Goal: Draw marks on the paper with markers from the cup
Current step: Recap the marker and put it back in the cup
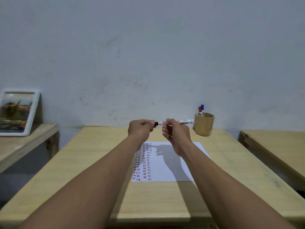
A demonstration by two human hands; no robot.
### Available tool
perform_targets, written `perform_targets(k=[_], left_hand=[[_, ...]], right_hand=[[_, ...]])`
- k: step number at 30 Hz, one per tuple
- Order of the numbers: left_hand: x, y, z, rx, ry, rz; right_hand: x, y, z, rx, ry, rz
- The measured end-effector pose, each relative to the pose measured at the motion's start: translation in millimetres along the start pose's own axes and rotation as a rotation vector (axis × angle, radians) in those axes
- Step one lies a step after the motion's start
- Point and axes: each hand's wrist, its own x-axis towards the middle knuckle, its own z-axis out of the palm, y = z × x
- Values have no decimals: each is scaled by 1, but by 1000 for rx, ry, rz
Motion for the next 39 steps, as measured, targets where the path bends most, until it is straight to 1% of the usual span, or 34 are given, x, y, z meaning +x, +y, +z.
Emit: perform_targets(k=[6,8,10,12,14,16,18,22,26,29,31,35,39], left_hand=[[-2,12,4,-4,-20,24],[-4,14,5,-11,-22,39],[-7,13,8,18,-11,70],[-11,12,16,52,23,118],[-15,15,23,100,73,167],[-18,20,28,152,114,211],[-20,26,33,176,136,241],[-15,38,46,247,161,292],[-8,51,65,293,146,334],[-1,57,83,287,99,352],[4,57,96,291,80,352],[18,41,126,287,31,292],[36,14,158,365,-85,261]], right_hand=[[-1,-7,-10,-6,-26,37],[-2,-9,-10,62,-26,70],[-3,-10,-8,161,19,121],[-4,-8,-6,224,107,136],[-4,-4,-2,216,188,63],[1,-4,-3,103,226,-64],[1,-10,-5,-157,211,-150],[0,-25,-19,-625,163,-240],[4,-39,-41,-878,95,-286],[14,-52,-60,-1074,108,-370],[23,-64,-72,-1122,132,-403],[50,-86,-98,-1116,193,-391],[80,-106,-120,-1138,261,-424]])
